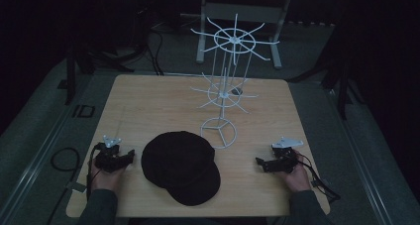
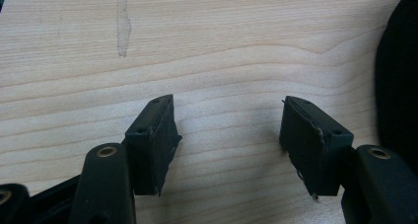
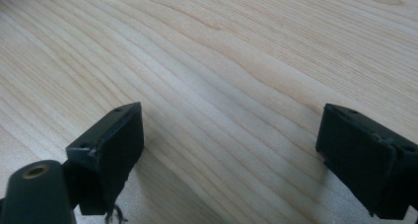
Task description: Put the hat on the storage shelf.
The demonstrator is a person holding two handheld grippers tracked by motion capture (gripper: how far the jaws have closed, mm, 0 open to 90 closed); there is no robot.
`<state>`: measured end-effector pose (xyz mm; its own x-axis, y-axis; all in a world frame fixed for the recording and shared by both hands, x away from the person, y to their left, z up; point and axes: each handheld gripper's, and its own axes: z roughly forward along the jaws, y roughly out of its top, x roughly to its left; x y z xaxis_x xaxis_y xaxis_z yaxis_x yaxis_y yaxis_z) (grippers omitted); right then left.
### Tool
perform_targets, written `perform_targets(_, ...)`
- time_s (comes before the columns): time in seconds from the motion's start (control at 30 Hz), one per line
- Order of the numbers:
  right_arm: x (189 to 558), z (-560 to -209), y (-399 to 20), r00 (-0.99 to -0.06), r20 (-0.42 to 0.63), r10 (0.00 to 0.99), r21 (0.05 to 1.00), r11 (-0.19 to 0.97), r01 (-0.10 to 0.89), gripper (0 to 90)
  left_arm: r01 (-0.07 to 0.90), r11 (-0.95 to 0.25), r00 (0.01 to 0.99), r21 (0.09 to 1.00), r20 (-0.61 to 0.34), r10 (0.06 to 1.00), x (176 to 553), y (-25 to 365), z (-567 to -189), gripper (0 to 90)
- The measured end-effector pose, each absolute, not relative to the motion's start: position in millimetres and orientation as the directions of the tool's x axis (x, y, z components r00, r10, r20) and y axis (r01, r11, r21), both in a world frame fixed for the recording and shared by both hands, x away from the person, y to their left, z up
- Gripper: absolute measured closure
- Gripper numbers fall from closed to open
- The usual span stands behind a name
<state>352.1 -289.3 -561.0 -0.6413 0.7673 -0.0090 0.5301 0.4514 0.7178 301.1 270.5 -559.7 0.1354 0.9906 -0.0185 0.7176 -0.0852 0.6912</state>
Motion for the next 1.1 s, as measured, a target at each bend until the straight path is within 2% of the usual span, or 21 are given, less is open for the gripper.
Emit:
perform_targets(0.33, 350, -561, -290, -0.633, -0.01, 0.774, 0.718, 0.446, 0.534, 11.1, 0.74, -0.091, 0.174, 0.666, -0.058, 0.983, 296, 269, -549, 45.9)
perform_targets(0.6, 350, -561, -289, -0.631, -0.009, 0.775, 0.718, 0.445, 0.535, 11.1, 0.724, -0.143, 0.285, 0.675, -0.103, 0.953, 292, 262, -528, 46.0)
perform_targets(1.1, 350, -561, -289, -0.629, -0.009, 0.778, 0.718, 0.443, 0.537, 11.2, 0.701, -0.153, 0.354, 0.696, -0.153, 0.923, 281, 247, -505, 38.1)
